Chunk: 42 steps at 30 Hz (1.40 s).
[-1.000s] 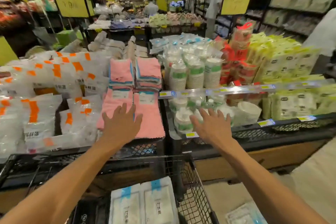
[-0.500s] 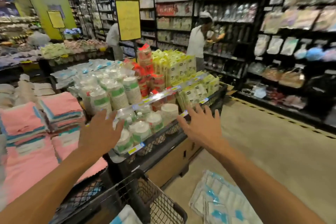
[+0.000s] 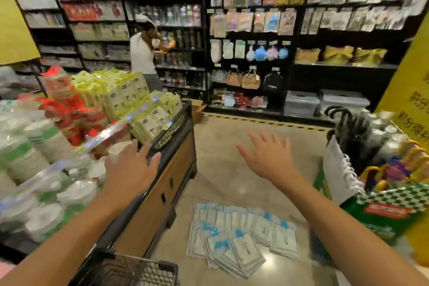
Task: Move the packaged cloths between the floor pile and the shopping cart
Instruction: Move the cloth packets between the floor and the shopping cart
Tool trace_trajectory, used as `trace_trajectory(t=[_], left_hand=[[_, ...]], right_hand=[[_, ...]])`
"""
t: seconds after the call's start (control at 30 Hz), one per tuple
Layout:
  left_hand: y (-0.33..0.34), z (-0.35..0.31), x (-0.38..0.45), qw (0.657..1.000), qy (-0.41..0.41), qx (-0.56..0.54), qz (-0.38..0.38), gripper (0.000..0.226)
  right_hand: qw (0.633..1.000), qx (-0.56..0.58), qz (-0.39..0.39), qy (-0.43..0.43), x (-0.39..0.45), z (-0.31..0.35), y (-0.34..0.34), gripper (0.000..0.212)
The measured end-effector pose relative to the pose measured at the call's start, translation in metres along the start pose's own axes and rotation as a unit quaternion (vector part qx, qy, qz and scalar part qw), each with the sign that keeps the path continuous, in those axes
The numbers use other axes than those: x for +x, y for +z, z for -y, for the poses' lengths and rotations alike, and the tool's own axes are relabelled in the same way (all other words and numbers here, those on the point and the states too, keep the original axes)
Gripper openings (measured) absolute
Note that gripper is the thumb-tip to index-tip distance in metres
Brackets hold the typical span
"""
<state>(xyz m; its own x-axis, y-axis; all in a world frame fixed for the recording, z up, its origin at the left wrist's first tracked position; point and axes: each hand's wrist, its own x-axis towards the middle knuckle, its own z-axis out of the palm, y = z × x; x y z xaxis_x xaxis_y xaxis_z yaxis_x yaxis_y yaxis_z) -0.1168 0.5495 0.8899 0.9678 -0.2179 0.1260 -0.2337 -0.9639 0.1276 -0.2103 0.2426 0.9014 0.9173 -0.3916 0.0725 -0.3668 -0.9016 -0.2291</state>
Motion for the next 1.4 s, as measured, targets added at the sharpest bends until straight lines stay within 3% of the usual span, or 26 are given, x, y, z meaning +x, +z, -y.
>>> trace_trajectory(t=[0.27, 0.6, 0.97, 1.4], left_hand=[[0.033, -0.123, 0.048, 0.998, 0.062, -0.012, 0.031, 0.068], [0.092, -0.242, 0.096, 0.994, 0.079, -0.013, 0.072, 0.064], [0.176, -0.322, 0.166, 0.988, 0.112, -0.012, 0.109, 0.062], [0.353, -0.39, 0.279, 0.956, 0.215, 0.014, 0.198, 0.057]], right_hand=[[0.997, -0.007, -0.011, 0.076, 0.022, -0.127, -0.003, 0.075], [0.992, -0.015, 0.016, 0.124, 0.085, -0.266, 0.021, 0.079], [0.98, -0.019, 0.061, 0.19, 0.134, -0.351, 0.065, 0.079], [0.961, -0.037, 0.11, 0.251, 0.23, -0.43, 0.17, 0.071]])
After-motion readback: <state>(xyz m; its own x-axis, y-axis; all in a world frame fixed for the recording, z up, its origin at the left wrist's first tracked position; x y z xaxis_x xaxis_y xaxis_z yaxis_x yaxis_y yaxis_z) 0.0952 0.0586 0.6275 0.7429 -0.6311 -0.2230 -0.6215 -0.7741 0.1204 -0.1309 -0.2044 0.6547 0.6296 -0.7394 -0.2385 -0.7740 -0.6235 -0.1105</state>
